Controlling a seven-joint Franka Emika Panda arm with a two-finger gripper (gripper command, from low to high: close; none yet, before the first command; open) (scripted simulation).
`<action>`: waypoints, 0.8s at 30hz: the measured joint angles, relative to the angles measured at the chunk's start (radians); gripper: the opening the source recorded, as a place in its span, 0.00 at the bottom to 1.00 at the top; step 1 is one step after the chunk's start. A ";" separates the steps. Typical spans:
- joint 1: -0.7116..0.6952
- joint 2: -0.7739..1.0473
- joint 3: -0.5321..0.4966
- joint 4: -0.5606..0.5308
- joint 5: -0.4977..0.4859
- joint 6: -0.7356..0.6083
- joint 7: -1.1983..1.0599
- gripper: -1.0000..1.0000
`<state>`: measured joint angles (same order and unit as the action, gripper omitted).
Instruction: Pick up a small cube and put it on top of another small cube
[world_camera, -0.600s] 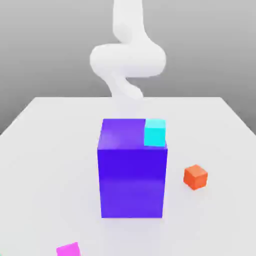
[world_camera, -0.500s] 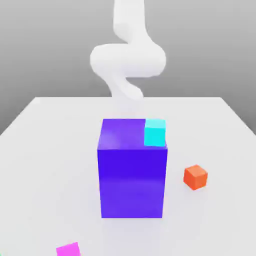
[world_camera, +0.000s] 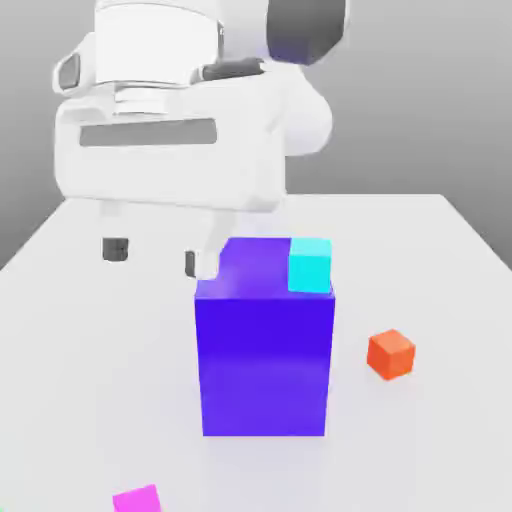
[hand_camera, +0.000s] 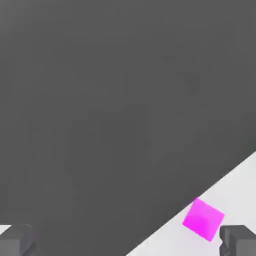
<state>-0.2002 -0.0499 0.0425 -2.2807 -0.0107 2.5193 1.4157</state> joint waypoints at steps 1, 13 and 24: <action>-0.007 0.036 -0.003 0.001 -0.002 0.011 0.031 0.50; -0.014 0.471 -0.063 0.023 0.029 0.165 0.316 0.50; -0.016 0.551 -0.061 0.039 0.034 0.225 0.319 0.00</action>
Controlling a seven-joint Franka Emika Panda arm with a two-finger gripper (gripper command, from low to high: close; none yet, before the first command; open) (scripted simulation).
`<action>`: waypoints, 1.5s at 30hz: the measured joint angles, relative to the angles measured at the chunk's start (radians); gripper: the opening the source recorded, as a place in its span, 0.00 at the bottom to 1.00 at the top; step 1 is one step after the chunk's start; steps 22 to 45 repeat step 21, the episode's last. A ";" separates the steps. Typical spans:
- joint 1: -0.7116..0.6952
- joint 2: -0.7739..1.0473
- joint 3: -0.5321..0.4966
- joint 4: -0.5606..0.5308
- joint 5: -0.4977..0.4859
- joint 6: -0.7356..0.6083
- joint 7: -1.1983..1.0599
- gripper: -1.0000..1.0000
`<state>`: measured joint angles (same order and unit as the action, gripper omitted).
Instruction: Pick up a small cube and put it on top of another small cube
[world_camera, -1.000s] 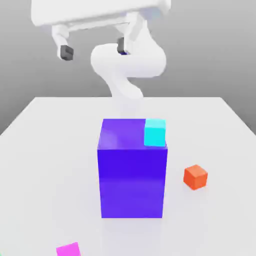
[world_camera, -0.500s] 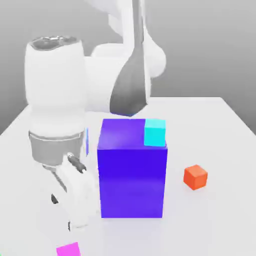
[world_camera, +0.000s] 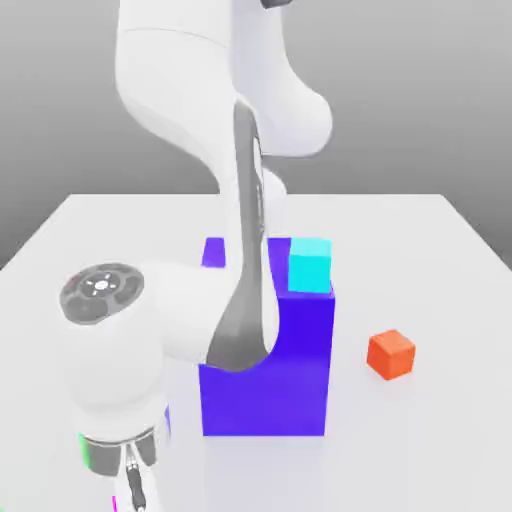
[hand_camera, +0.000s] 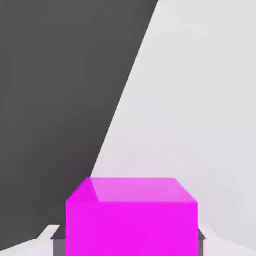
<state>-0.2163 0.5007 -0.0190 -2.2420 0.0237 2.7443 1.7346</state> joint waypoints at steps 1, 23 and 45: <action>0.001 -0.030 -0.001 -0.007 -0.001 -0.023 0.001 0.00; -0.252 0.043 -0.031 0.244 0.025 -0.202 -0.487 1.00; -0.252 0.043 -0.031 0.244 0.025 -0.202 -0.487 1.00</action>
